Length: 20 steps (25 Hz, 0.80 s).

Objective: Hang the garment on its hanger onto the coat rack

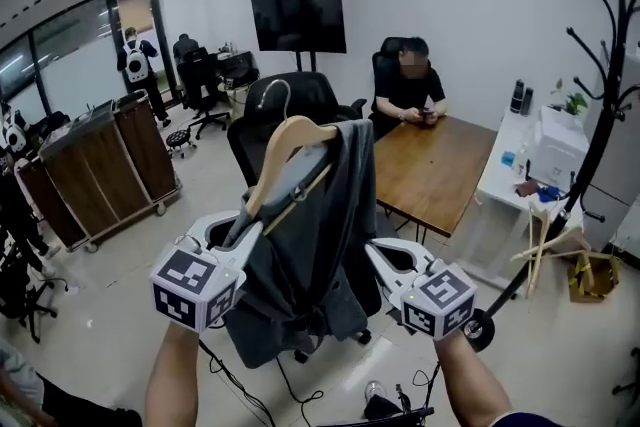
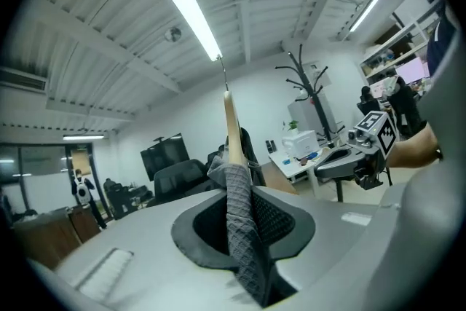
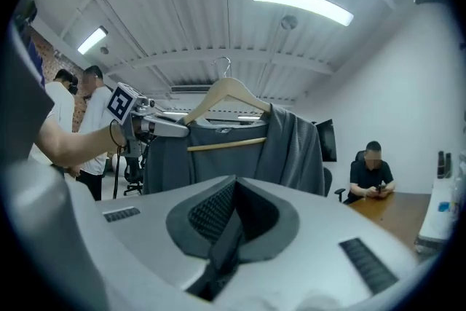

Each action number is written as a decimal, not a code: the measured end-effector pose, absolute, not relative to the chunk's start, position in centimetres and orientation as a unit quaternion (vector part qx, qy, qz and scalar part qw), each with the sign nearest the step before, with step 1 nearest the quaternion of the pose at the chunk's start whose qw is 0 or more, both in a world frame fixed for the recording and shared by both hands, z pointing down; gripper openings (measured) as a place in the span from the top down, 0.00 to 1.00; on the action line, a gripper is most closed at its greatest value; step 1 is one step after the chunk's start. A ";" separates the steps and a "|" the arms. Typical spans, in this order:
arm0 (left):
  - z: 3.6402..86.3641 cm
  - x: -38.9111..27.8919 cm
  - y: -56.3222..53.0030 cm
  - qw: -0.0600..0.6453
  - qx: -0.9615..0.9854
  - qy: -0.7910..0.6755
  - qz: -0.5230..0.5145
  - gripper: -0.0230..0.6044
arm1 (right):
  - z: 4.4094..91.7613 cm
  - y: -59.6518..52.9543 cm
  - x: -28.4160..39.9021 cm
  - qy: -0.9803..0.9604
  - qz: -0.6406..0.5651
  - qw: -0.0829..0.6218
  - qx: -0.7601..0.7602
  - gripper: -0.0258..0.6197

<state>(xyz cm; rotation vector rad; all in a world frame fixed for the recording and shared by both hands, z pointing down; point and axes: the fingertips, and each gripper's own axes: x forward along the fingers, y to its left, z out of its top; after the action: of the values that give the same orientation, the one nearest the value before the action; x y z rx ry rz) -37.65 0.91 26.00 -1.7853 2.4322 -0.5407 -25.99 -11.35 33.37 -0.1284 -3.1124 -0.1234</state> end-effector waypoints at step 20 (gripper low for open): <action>24.6 -9.1 -16.9 0.105 -0.848 0.491 -0.171 0.86 | 30.3 -19.6 2.2 -0.959 -0.055 -0.012 0.278 0.96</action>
<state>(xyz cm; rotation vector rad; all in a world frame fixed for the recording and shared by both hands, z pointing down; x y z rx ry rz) -9.08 -16.92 24.65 -2.4997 1.4472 -0.5030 2.23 -19.56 30.30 0.8807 -3.0359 -0.1738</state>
